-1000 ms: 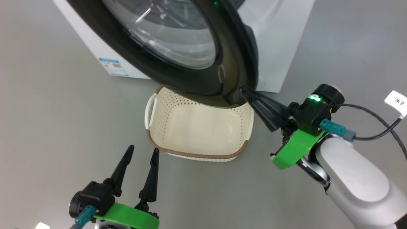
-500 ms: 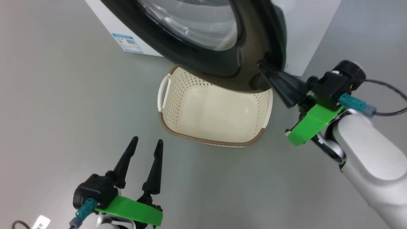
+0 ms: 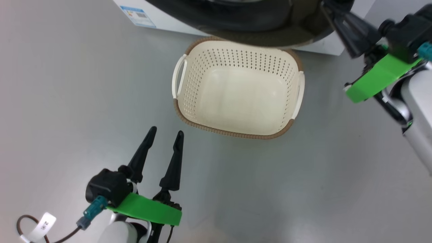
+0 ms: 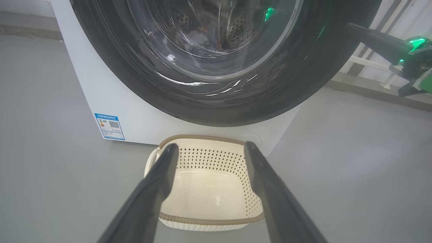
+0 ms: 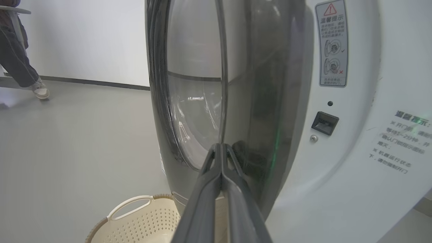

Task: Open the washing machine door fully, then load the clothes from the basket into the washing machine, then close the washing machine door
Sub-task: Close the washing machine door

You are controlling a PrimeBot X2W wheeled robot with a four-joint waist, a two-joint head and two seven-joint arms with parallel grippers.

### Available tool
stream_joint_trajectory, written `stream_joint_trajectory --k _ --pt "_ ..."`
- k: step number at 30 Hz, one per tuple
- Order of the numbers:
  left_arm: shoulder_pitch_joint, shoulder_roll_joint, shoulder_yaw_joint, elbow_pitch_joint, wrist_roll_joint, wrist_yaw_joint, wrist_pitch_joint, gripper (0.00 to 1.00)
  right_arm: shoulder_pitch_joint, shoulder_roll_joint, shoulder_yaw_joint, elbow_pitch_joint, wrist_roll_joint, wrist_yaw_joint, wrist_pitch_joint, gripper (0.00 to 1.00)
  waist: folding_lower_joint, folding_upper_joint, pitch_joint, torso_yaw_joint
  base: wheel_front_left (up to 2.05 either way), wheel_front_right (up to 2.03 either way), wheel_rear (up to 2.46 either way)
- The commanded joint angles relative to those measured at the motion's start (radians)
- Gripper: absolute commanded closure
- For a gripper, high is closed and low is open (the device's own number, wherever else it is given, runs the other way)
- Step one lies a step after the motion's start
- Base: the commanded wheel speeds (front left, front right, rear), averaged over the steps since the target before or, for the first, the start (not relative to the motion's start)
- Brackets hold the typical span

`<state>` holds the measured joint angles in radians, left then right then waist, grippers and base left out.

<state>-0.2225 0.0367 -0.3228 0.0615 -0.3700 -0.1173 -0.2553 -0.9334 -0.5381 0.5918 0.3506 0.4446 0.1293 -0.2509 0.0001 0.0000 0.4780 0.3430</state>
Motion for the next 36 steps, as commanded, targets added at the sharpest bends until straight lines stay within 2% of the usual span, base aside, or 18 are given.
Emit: stream_joint_trajectory --k 1,5,10,16,27,36 --pt "-0.020 0.014 0.025 -0.029 -0.011 0.010 -0.006 0.00 -0.017 -0.013 0.012 -0.008 0.014 0.001 -0.011 1.00 -0.0001 0.0000 0.033 0.015 0.00 0.00 0.00" --pt "-0.032 0.014 0.020 -0.040 -0.029 0.019 -0.006 0.00 -0.097 -0.047 0.035 0.023 0.014 0.001 -0.011 1.00 -0.0001 0.0000 0.068 0.027 0.00 0.00 0.00" --pt "-0.043 0.014 0.005 -0.045 -0.044 0.027 -0.006 0.00 -0.202 -0.072 0.016 0.087 -0.007 0.001 -0.011 1.00 -0.0001 0.0000 0.103 0.042 0.00 0.00 0.00" --pt "-0.052 0.014 -0.021 -0.046 -0.057 0.038 -0.006 0.00 -0.276 -0.059 -0.036 0.152 -0.073 0.001 -0.011 1.00 -0.0001 0.0000 0.117 0.060 0.00 0.00 0.00" --pt "-0.051 0.014 -0.019 -0.042 -0.061 0.048 -0.006 0.00 -0.274 -0.029 -0.073 0.174 -0.104 0.001 -0.011 1.00 -0.0001 0.0000 0.102 0.058 0.00 0.00 0.00" --pt "-0.053 0.014 0.000 -0.027 -0.043 0.038 -0.006 0.00 -0.197 0.004 -0.075 0.146 -0.102 0.001 -0.011 1.00 -0.0001 0.0000 0.046 0.011 0.00 0.00 0.00"
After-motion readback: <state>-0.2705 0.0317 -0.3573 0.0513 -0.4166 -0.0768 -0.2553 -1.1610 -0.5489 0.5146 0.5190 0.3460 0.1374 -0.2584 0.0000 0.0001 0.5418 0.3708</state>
